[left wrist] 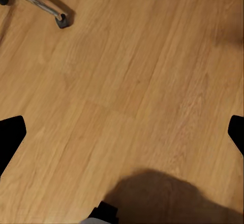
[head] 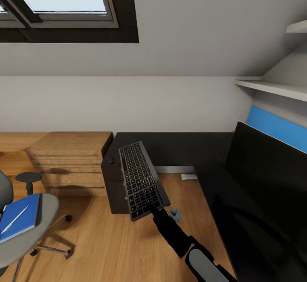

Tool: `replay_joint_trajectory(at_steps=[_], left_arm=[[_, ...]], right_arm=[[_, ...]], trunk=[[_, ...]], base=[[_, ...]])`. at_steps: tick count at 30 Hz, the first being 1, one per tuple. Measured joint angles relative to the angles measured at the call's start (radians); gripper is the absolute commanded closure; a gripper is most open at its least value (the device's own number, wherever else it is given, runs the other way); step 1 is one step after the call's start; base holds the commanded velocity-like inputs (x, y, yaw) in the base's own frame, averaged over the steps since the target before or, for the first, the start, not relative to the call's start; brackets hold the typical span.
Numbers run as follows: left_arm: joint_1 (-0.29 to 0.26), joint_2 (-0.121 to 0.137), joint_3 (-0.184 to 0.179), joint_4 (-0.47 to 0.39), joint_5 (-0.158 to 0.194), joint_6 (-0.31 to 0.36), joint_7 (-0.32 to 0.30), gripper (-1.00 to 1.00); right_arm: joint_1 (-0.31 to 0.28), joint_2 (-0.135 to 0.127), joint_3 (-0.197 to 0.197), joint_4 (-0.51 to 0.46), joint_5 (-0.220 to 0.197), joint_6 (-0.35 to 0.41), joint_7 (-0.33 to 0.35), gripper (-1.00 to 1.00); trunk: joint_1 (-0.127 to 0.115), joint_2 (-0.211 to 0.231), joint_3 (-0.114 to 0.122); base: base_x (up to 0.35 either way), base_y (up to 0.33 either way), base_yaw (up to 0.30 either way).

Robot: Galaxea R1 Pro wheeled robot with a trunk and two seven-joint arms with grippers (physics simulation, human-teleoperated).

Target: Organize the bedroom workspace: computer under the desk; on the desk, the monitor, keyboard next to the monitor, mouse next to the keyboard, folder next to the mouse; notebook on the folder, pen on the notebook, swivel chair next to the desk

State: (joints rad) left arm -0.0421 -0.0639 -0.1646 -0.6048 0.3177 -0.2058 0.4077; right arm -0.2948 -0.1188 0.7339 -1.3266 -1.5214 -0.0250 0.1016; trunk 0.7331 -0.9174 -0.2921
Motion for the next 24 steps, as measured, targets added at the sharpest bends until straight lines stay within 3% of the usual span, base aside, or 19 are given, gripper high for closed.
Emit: replay_joint_trajectory(at_steps=[24], left_arm=[[0.0,0.0,0.0,0.0,0.0,0.0,0.0,-1.0]], right_arm=[[0.0,-0.001,0.0,0.002,0.001,-0.001,0.001,1.0]], trunk=[[0.0,0.0,0.0]], base=[[0.321,0.156,0.0]])
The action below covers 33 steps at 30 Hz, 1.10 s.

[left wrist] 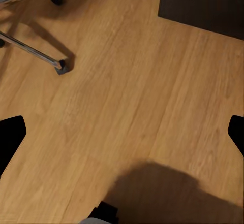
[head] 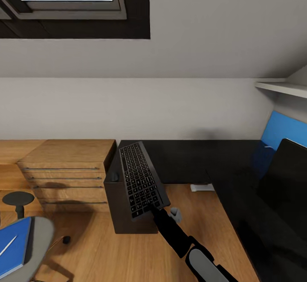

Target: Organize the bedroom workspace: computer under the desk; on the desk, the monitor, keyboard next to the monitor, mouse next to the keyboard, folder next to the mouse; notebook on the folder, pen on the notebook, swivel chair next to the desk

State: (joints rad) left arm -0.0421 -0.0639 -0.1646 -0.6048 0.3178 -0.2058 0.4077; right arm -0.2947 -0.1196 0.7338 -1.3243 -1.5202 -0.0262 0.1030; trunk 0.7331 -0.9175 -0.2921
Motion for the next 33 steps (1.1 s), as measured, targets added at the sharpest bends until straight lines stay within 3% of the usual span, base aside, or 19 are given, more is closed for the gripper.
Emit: replay_joint_trajectory(at_steps=[16,24,30,33], left_arm=[[0.0,0.0,-0.001,0.0,0.0,0.0,-0.001,-1.0],[0.0,0.0,-0.002,0.0,0.0,0.001,-0.001,-1.0],[0.0,-0.001,-0.002,0.0,-0.005,0.001,-0.001,-1.0],[0.0,-0.001,-0.002,0.0,-0.021,0.001,-0.001,-1.0]], right_arm=[[0.0,-0.027,-0.013,0.02,-0.003,-0.001,0.03,1.0],[0.0,-0.021,-0.128,0.1,-0.01,0.002,0.027,1.0],[0.0,-0.015,-0.156,0.133,-0.01,0.001,0.029,1.0],[0.0,0.002,-0.159,0.142,-0.01,-0.001,0.029,1.0]], trunk=[[0.0,0.0,0.0],[0.0,0.0,0.0],[0.001,0.0,0.0],[0.001,0.0,0.0]], base=[[0.321,0.062,0.0],[0.271,0.002,0.0],[0.058,0.0,0.0],[0.013,0.0,0.0]])
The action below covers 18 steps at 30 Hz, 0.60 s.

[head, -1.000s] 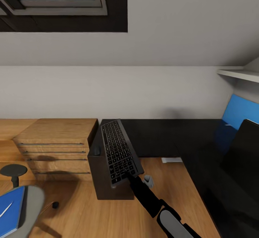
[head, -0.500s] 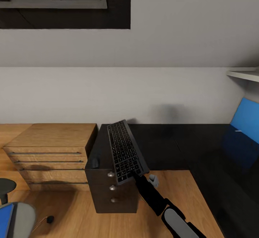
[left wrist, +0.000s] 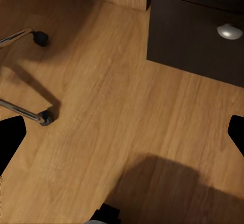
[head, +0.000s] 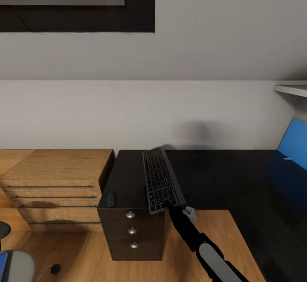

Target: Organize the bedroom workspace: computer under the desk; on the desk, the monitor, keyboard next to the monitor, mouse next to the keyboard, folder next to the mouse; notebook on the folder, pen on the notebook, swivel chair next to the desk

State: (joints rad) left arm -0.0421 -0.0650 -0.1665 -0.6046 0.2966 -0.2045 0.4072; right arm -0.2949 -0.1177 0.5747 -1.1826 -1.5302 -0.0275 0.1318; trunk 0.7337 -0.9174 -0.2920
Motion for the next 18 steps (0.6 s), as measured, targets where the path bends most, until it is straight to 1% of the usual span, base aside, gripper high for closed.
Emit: replay_joint_trajectory(at_steps=[3,4,6,7,8,12,13,14,15,16,17,18], left_arm=[[0.0,-0.001,0.001,0.0,-0.024,0.0,0.0,-1.0],[0.0,-0.002,0.001,0.0,-0.031,0.0,0.0,-1.0],[0.0,-0.002,0.001,0.0,-0.033,0.0,0.0,-1.0],[0.0,-0.002,0.001,0.0,-0.035,0.0,0.001,-1.0],[0.0,-0.002,0.002,0.0,-0.036,0.0,0.001,-1.0],[0.0,-0.003,0.002,0.0,-0.037,-0.001,-0.001,-1.0],[0.0,-0.003,0.002,0.0,-0.037,-0.001,-0.001,-1.0],[0.0,-0.001,0.002,-0.005,-0.036,-0.004,-0.002,-1.0],[0.0,-0.001,0.003,-0.007,-0.036,-0.005,-0.002,-1.0],[0.0,-0.001,0.003,-0.013,-0.035,-0.006,-0.001,-1.0],[0.0,-0.001,0.003,-0.015,-0.035,-0.006,-0.001,-1.0],[0.0,-0.002,0.004,-0.026,-0.035,-0.005,-0.001,-1.0]], right_arm=[[0.0,0.04,-0.012,0.037,0.001,-0.002,0.0,1.0],[0.0,0.061,-0.031,0.055,-0.001,0.0,0.0,1.0],[0.0,0.072,-0.043,0.061,-0.006,0.002,0.0,1.0],[0.0,0.076,-0.047,0.064,-0.015,0.003,0.001,1.0],[0.0,0.08,-0.051,0.066,-0.054,0.004,0.001,1.0],[0.0,0.084,-0.048,0.067,-0.162,0.006,0.004,1.0],[0.0,0.085,-0.047,0.065,-0.181,0.007,0.005,1.0],[0.0,0.086,-0.045,0.059,-0.196,0.021,0.006,1.0],[0.0,0.086,-0.045,0.059,-0.199,0.029,0.005,1.0],[0.0,0.087,-0.044,0.062,-0.2,0.066,0.006,1.0],[0.0,0.086,-0.046,0.063,-0.201,0.079,0.007,1.0],[0.0,0.086,-0.045,0.064,-0.202,0.117,0.007,1.0]], trunk=[[0.0,0.0,0.0],[0.0,0.0,0.0],[0.0,0.0,0.0],[0.0,0.0,0.0],[0.0,0.0,0.0],[0.0,0.0,0.0],[0.0,0.0,0.0],[0.0,0.0,0.0],[0.0,0.0,0.0],[0.0,0.0,0.0],[0.0,0.0,0.0],[0.0,0.0,0.0]], base=[[0.004,0.0,0.0],[0.0,0.0,0.0],[0.0,0.0,0.0],[0.0,0.0,0.0],[0.0,0.0,0.0],[0.0,0.0,0.0],[0.0,0.0,0.0],[0.0,0.0,0.0],[0.0,0.0,0.0],[0.0,0.0,0.0],[0.0,0.0,0.0],[0.0,0.0,0.0]])
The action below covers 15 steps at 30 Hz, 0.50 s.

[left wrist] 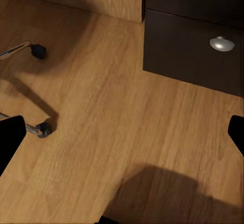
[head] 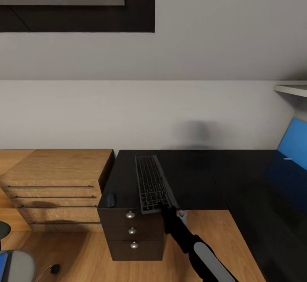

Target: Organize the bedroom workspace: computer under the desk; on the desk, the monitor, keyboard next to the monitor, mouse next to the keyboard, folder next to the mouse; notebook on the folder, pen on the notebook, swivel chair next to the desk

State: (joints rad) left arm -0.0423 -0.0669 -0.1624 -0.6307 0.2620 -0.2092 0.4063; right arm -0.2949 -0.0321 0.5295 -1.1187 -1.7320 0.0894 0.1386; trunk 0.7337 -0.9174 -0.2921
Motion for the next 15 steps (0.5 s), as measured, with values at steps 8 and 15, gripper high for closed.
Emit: replay_joint_trajectory(at_steps=[8,15], left_arm=[[0.0,-0.001,0.001,-0.027,0.002,0.003,0.002,-1.0],[0.0,-0.001,0.001,-0.026,0.001,0.002,0.004,-1.0]], right_arm=[[0.0,-0.007,-0.004,0.003,-0.076,0.092,0.0,1.0],[0.0,-0.006,-0.004,0.018,-0.082,0.093,-0.002,1.0]], trunk=[[0.015,-0.028,-0.012],[0.042,-0.077,-0.034]], base=[[0.0,0.0,0.0],[0.0,0.0,0.0]])
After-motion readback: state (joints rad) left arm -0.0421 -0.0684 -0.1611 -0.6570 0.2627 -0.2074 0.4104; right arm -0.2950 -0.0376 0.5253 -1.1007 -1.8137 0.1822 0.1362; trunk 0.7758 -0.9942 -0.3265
